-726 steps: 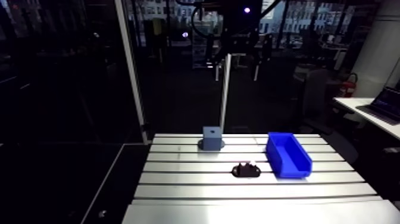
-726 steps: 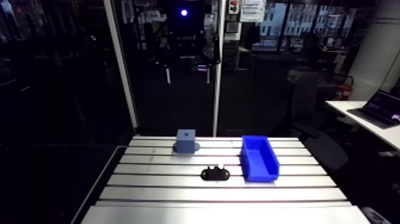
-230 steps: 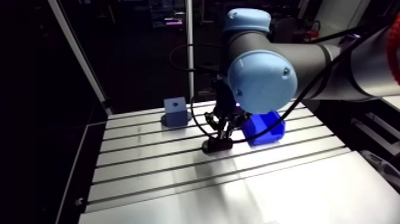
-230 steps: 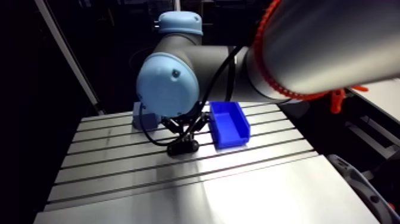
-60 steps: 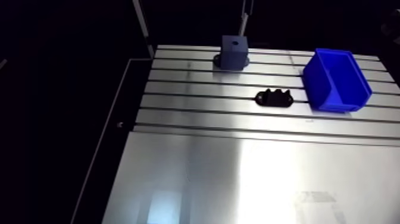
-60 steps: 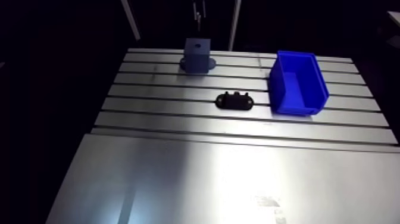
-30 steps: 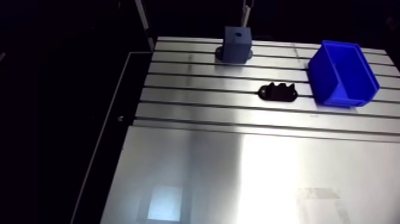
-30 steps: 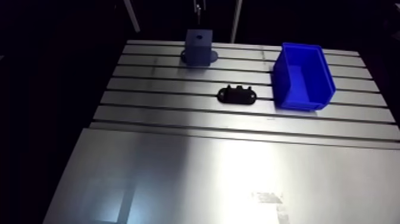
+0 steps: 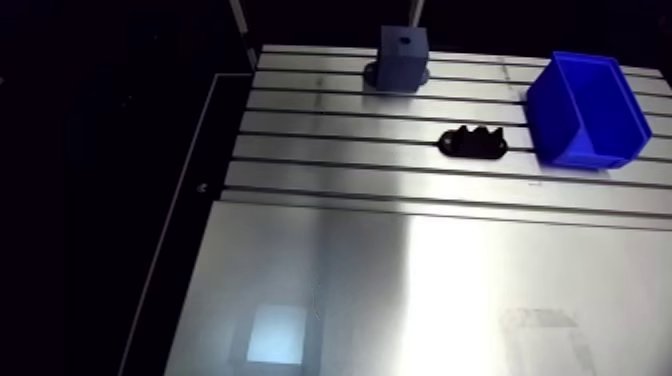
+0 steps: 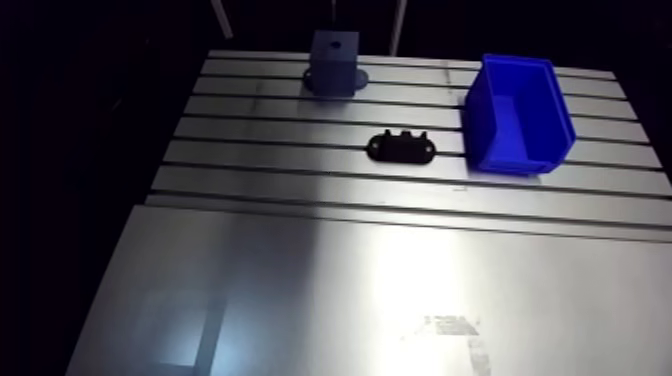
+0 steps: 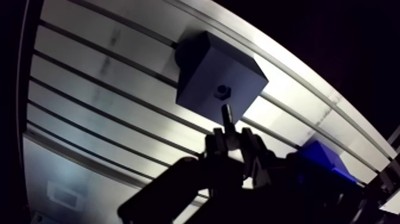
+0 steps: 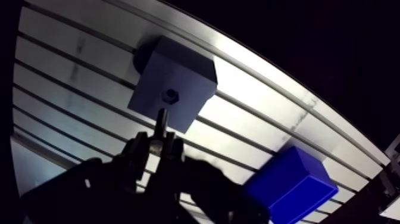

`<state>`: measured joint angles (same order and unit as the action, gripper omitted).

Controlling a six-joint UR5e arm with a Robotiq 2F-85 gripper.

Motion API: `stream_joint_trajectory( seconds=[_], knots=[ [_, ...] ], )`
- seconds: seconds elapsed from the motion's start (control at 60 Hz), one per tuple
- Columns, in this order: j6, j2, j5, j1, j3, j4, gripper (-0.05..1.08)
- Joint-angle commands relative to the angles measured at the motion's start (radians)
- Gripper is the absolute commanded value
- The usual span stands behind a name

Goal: Pick up the M10 bolt and insert it into the hex recess until seated.

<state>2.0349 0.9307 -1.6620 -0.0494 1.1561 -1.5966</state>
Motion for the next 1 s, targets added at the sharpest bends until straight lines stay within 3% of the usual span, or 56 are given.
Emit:
stream_joint_trajectory(
  seconds=[0.017,1.0],
  knots=[
    [0.0,-0.017,0.0,-0.004,-0.017,0.013,0.81],
    [-0.003,-0.039,-0.003,-0.004,-0.008,0.001,0.81]
  ],
)
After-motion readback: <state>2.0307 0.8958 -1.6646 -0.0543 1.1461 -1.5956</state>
